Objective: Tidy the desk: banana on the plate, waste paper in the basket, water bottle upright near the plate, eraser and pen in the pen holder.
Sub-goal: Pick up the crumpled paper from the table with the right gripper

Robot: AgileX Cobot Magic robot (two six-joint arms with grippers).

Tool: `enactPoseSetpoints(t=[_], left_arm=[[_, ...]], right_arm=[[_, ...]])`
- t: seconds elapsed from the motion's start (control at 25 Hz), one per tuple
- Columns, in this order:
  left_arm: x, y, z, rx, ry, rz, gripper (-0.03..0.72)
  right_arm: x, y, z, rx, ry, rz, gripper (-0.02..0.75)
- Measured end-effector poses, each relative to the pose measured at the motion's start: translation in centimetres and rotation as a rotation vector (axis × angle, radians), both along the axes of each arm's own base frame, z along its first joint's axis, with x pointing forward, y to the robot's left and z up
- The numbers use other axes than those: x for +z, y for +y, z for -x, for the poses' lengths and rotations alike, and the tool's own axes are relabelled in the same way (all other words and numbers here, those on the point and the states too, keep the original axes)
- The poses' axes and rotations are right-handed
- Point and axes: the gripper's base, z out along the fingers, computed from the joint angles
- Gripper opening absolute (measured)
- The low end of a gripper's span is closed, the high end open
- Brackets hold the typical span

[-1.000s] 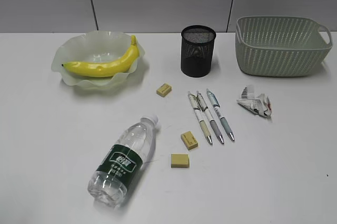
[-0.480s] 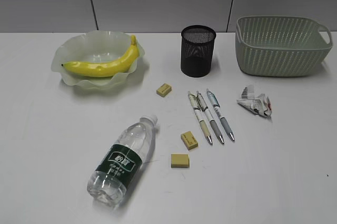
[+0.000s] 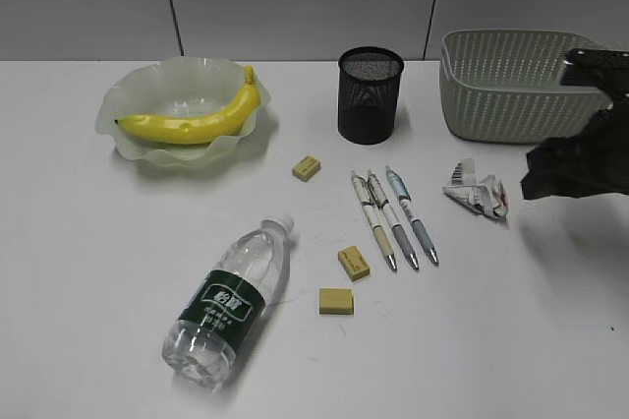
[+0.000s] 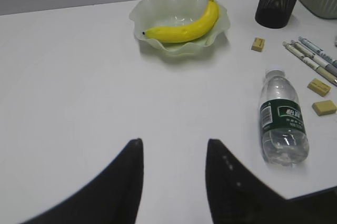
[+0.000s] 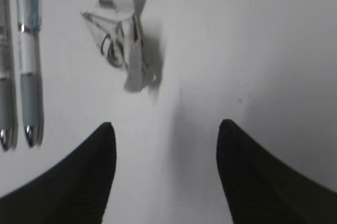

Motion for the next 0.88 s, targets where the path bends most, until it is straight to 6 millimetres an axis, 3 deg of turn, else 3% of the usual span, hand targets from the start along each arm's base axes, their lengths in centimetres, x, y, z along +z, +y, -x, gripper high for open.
enactPoseSetpoints(t=[0.16,0.32,0.4,0.44,0.52,0.6,0.76,0.88], left_arm=[[0.0,0.0,0.0,0.0,0.0,0.0,0.299],[0.0,0.0,0.0,0.0,-0.001,0.0,0.299],[0.0,0.0,0.0,0.0,-0.002,0.001,0.299],[0.0,0.0,0.0,0.0,-0.002,0.001,0.299],[0.0,0.0,0.0,0.0,-0.003,0.001,0.298],[0.0,0.0,0.0,0.0,-0.003,0.001,0.298],[0.0,0.0,0.0,0.0,-0.003,0.001,0.298],[0.0,0.0,0.0,0.0,-0.003,0.001,0.298]], right_arm=[[-2.2,1.4,-3.6,0.033,0.003,0.007,0.48],[-4.0,3.5,-5.6,0.079,0.018,0.008,0.456],[-4.8,4.1,-5.8,0.088,0.035,0.006,0.301],[-5.0,4.2,-5.7,0.083,0.042,0.002,0.176],[-4.5,4.3,-5.5,0.076,0.041,-0.008,0.054],[-1.9,4.5,-5.0,0.084,-0.017,-0.018,0.02],[7.4,4.5,-4.2,0.094,-0.336,-0.024,0.013],[12.4,2.2,-7.0,0.024,-0.512,-0.015,0.013]])
